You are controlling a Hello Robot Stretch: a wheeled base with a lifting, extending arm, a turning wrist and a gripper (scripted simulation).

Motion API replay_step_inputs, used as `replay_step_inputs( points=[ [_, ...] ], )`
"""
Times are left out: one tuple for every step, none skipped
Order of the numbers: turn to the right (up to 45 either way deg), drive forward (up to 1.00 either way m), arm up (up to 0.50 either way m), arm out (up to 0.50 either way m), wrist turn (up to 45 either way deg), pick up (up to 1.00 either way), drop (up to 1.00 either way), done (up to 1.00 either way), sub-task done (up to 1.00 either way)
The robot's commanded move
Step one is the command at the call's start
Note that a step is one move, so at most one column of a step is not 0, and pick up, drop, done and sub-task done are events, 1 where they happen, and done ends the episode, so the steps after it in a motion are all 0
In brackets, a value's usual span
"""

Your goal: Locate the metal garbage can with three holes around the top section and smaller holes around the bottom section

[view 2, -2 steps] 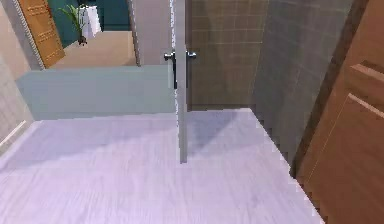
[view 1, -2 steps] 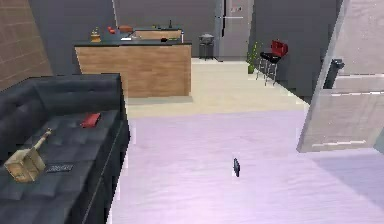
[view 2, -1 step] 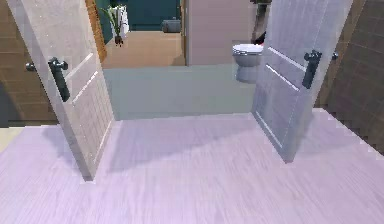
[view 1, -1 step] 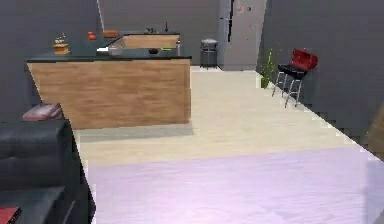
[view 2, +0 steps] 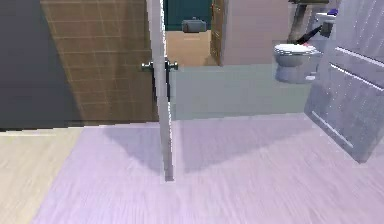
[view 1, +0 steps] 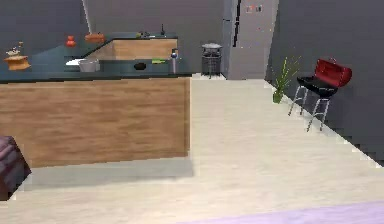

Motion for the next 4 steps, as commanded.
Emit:
replay_step_inputs(
  points=[
    [15.0,0.00,0.00,0.00,0.0,0.00,0.00,0.00,0.00],
    [0.0,1.00,0.00,0.00,0.0,0.00,0.00,0.00,0.00],
    [6.0,0.00,0.00,0.00,0.0,0.00,0.00,0.00,0.00],
    [0.0,0.60,0.00,0.00,0.0,0.00,0.00,0.00,0.00]
  ],
)
